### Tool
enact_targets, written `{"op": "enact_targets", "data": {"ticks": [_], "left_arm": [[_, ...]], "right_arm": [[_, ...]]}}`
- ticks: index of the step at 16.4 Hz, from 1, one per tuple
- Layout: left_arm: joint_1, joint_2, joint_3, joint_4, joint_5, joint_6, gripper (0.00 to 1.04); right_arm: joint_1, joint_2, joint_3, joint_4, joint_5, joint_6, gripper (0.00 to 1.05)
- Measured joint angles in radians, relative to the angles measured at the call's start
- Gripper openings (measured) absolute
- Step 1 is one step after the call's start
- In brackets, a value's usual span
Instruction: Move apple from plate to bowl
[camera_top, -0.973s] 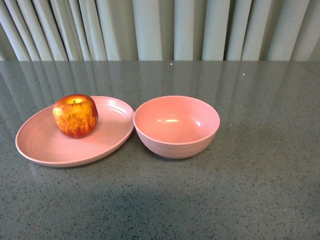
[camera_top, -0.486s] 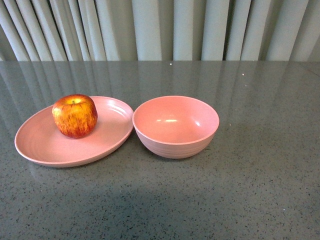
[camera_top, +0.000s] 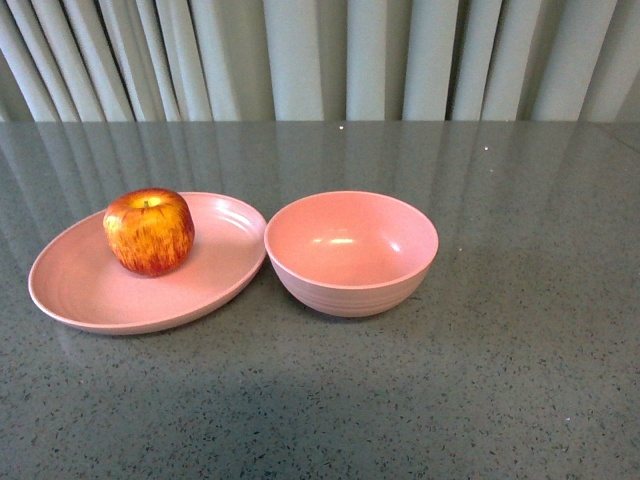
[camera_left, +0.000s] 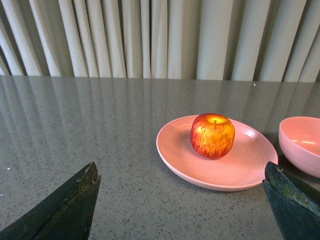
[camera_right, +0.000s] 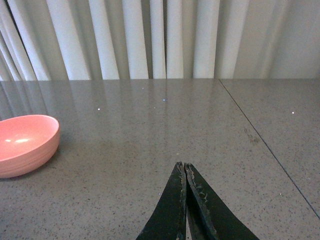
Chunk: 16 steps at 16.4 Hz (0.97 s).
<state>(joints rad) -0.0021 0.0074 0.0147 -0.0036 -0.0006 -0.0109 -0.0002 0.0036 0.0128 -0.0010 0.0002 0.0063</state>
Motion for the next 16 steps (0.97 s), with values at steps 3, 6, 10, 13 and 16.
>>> {"op": "enact_targets", "data": {"ticks": [3,6,10,13,16], "left_arm": [[0.0,0.0,0.0,0.0,0.0,0.0,0.98],[0.0,0.0,0.0,0.0,0.0,0.0,0.98],[0.0,0.0,0.0,0.0,0.0,0.0,0.98],[0.0,0.0,0.0,0.0,0.0,0.0,0.98],[0.0,0.0,0.0,0.0,0.0,0.0,0.98]], "right_arm": [[0.0,0.0,0.0,-0.004,0.0,0.0,0.02],[0.0,0.0,0.0,-0.004,0.0,0.0,0.08],[0.0,0.0,0.0,-0.004,0.0,0.0,0.43],[0.0,0.0,0.0,-0.004,0.0,0.0,0.75],[0.0,0.0,0.0,-0.004,0.0,0.0,0.99]]}}
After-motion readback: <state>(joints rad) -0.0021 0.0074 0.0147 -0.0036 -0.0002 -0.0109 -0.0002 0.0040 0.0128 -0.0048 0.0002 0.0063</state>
